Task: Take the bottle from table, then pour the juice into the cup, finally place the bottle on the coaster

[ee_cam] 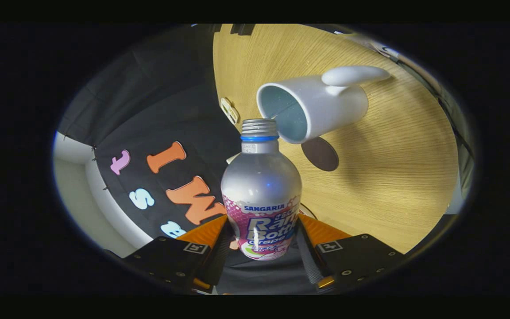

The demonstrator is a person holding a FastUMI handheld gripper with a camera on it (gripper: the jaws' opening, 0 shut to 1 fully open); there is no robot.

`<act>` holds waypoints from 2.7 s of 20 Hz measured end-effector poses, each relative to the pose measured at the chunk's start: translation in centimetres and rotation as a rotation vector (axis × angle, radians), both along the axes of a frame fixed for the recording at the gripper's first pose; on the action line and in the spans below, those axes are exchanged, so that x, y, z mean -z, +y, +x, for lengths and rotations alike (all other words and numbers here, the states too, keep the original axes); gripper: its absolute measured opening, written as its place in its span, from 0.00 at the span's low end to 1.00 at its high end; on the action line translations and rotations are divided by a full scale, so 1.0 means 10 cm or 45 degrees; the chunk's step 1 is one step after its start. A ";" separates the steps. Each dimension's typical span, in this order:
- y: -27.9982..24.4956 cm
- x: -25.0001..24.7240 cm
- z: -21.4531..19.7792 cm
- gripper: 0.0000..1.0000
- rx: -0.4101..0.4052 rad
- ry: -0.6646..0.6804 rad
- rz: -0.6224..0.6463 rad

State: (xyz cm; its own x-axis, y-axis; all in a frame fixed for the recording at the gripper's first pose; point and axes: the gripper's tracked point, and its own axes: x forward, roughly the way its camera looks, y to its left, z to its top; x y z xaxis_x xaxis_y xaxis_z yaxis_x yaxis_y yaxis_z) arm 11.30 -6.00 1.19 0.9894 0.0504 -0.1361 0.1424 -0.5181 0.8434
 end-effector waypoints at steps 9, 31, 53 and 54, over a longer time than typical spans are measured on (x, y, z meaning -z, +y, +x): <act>0.03 -0.06 0.05 0.74 -0.003 -0.023 0.018; 0.13 0.21 0.06 0.74 -0.076 0.050 -0.293; -0.07 0.21 0.55 0.74 -0.077 0.391 -2.460; -0.11 0.22 0.60 0.74 -0.078 0.420 -2.535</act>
State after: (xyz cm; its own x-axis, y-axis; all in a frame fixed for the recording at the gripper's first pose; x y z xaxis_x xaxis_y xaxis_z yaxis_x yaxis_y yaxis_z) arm 17.28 -7.10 -0.97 0.9231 -0.3431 -0.1735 0.3584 0.9313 0.0651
